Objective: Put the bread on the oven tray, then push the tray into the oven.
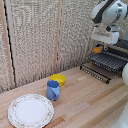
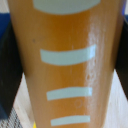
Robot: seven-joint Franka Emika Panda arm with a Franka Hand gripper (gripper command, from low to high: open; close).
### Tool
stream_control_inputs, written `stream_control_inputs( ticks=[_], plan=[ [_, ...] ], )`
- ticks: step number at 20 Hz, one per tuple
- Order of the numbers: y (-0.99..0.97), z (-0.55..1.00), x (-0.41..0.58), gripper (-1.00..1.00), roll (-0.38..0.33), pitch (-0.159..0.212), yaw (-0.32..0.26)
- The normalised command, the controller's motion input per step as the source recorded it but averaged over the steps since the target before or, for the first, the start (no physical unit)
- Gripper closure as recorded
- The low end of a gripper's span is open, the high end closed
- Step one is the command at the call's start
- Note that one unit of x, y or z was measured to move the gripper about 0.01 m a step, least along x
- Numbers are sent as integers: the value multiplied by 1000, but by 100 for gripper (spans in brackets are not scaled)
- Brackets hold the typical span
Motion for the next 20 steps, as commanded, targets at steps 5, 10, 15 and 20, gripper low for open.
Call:
stream_control_inputs(
  ticks=[5,10,15,20],
  plan=[
    [-909,210,403,100,62,22,-12],
    [-855,18,347,100,68,39,-24],
    [-645,-6,346,100,42,21,-8],
    [-401,-65,450,100,31,26,0]
  ],
)
